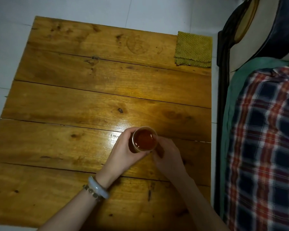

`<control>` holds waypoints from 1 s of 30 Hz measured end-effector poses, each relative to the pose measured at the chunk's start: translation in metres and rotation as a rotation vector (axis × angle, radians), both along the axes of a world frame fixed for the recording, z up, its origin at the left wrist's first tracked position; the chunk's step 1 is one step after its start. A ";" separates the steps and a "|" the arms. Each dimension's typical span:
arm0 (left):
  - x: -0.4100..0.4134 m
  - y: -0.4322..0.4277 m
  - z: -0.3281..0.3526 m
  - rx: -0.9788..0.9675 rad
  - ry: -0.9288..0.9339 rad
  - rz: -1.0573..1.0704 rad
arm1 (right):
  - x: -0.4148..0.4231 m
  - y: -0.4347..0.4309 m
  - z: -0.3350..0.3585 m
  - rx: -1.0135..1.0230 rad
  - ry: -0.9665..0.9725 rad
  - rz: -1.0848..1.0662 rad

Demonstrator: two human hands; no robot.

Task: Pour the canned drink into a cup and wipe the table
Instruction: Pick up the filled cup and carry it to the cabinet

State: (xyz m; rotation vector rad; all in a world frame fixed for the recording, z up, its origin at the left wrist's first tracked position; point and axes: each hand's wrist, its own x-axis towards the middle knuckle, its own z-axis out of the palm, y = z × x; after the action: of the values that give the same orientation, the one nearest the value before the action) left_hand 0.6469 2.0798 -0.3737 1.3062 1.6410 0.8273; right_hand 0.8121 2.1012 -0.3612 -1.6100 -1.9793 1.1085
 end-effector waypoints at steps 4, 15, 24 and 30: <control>-0.003 -0.004 0.015 0.021 -0.022 0.009 | -0.004 0.000 0.018 0.026 0.029 -0.011; -0.035 -0.017 0.124 0.091 -0.038 0.080 | -0.028 -0.002 0.135 0.078 0.057 0.147; -0.082 -0.061 0.254 0.204 0.000 0.205 | -0.067 -0.019 0.248 -0.064 0.112 0.289; -0.115 -0.115 0.318 0.254 0.054 0.332 | -0.111 -0.049 0.302 -0.063 0.178 0.485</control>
State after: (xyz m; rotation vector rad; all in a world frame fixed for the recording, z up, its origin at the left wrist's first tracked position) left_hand 0.5318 1.9646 -0.0562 1.2494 1.8723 1.2426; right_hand 0.7009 2.0522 -0.0593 -1.0311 -2.2909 1.4405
